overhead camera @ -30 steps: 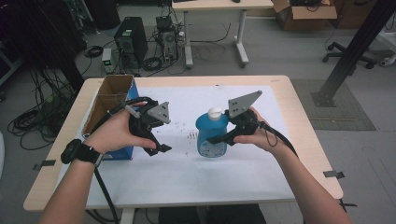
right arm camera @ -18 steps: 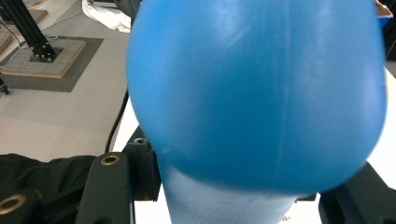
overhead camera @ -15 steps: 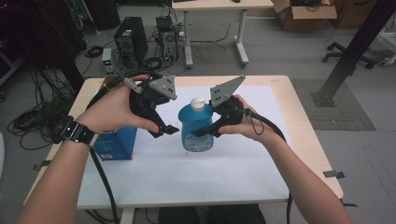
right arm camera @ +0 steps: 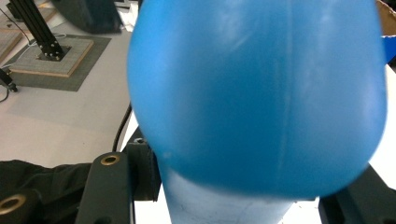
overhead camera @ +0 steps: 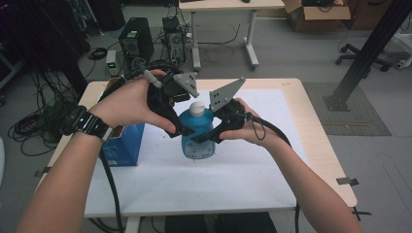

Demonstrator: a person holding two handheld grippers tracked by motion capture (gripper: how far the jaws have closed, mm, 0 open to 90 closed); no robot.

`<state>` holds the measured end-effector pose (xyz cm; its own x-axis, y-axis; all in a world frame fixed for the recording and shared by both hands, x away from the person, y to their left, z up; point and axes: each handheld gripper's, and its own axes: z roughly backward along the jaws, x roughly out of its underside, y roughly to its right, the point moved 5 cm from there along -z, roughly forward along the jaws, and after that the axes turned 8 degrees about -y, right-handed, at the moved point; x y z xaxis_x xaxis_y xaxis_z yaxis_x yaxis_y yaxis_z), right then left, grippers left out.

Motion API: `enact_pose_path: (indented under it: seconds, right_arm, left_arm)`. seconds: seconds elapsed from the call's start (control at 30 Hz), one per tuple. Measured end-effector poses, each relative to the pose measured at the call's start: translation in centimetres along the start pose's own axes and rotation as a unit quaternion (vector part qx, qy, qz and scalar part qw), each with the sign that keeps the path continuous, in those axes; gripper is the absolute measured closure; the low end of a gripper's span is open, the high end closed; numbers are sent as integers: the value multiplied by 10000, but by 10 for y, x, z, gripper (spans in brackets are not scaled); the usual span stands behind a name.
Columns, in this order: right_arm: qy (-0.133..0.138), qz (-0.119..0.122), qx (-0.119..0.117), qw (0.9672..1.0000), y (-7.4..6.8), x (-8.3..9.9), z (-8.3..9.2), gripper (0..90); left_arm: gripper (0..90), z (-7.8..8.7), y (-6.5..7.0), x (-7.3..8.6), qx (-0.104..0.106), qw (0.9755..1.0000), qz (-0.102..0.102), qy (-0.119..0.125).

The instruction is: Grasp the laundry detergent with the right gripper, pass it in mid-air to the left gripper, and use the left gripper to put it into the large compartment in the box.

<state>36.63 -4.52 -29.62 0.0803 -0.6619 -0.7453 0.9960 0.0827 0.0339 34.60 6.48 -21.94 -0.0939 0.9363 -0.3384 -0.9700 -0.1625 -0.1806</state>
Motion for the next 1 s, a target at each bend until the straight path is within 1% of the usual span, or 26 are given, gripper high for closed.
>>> enact_pose_path:
  seconds: [0.1,0.17,0.3,0.43,0.53,0.57,0.8,1.0]
  right_arm:
    - [-2,15,-4,10000,0,-1,-1,424]
    - [-2,11,1,10000,0,-1,-1,424]
    - [-18,-15,3,10000,1,0,0,424]
    - [-17,-7,2,10000,0,0,0,424]
    - [-2,-11,-9,10000,0,0,0,424]
    - [-10,-2,0,10000,0,0,0,424]
    - [-10,-7,-4,10000,0,0,-1,424]
    - [-9,-6,-2,10000,0,1,-1,424]
  left_arm:
    - [35,-4,0,-5,11,10000,-4,-86]
    - [36,-5,0,-6,14,10000,-10,-94]
    - [45,-8,1,-10,78,9998,-81,-153]
    - [63,-12,0,-11,89,9994,-126,-309]
    - [80,-14,0,-12,82,9994,-132,-293]
    - [99,-15,-1,-12,76,9992,-191,-340]
    - [131,-17,-1,-13,69,9990,-207,-383]
    - [180,-18,0,-13,100,9987,-291,-417]
